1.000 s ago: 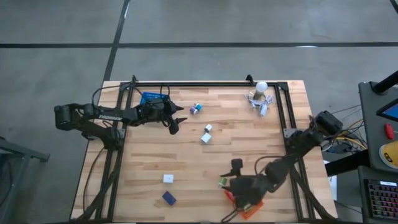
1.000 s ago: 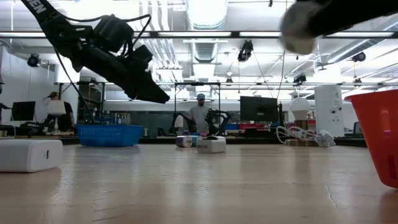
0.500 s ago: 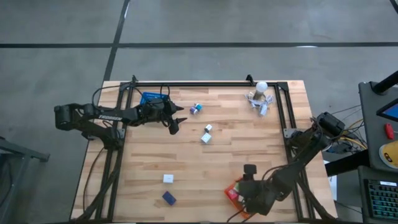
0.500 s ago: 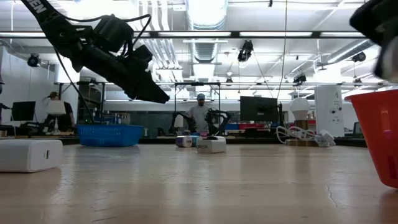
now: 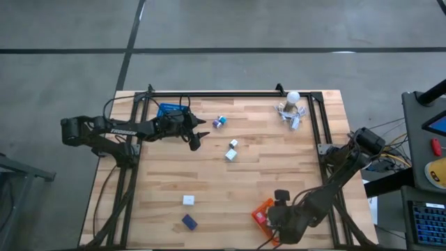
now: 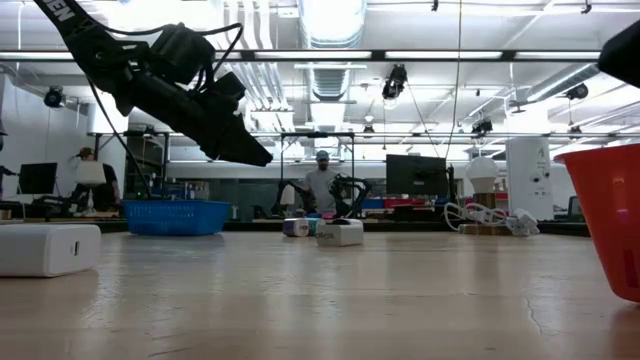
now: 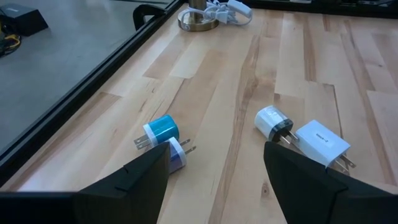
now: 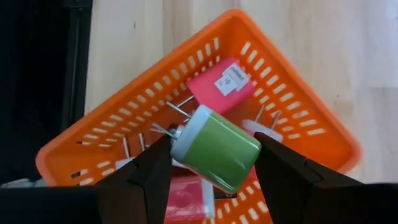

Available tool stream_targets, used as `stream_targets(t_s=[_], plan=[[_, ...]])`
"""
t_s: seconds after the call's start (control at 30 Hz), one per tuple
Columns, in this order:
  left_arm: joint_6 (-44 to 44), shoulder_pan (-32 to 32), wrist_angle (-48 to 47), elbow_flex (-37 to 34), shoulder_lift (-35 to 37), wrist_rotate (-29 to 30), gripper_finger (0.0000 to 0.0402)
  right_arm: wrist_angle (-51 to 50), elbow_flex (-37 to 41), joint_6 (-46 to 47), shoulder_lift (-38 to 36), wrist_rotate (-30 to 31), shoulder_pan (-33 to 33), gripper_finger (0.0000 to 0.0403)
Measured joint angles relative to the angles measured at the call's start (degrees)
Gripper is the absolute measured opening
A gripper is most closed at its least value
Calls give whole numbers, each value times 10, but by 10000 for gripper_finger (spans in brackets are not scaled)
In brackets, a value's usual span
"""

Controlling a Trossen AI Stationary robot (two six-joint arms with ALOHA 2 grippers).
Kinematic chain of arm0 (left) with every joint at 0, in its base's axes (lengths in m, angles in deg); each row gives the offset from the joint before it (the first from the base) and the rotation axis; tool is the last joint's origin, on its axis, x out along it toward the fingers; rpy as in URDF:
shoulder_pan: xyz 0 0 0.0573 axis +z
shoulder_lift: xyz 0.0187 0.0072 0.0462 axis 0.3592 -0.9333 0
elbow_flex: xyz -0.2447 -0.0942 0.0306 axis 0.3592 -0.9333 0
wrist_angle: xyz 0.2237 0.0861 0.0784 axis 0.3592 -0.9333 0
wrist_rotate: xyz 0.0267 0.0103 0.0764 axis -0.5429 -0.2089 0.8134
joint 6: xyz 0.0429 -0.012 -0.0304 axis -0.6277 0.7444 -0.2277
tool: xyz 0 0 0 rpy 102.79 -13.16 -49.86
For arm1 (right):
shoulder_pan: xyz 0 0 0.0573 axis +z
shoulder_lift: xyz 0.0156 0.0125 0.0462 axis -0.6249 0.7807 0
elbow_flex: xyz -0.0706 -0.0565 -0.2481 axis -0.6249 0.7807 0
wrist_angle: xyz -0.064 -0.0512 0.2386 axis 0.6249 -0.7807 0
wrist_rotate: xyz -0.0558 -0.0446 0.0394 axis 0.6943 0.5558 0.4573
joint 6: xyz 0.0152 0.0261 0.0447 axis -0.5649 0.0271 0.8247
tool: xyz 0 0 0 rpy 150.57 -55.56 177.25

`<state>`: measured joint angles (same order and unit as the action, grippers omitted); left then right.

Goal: Pick & Place Office items
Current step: Put the green charger adapter into the orange bin

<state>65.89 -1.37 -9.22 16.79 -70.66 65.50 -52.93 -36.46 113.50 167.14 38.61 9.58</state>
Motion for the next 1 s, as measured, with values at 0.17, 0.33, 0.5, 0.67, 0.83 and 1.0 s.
stream_targets(t_s=[0.17, 0.33, 0.5, 0.67, 0.83, 1.0], plan=[[0, 0, 0, 0, 0, 0, 259, 3, 0, 1, 12, -22, -3, 187], [0, 0, 0, 0, 0, 0, 259, 3, 0, 1, 15, -33, -5, 187], [2, 0, 0, 0, 0, 0, 259, 4, 1, 0, 15, -45, -9, 187], [2, 0, 0, 0, 0, 0, 259, 4, 2, 1, 15, -55, -14, 187], [2, 0, 0, 0, 0, 0, 259, 4, 3, 1, 15, -71, -21, 187], [2, 0, 0, 0, 0, 0, 259, 7, 11, 10, 15, -81, -25, 187]])
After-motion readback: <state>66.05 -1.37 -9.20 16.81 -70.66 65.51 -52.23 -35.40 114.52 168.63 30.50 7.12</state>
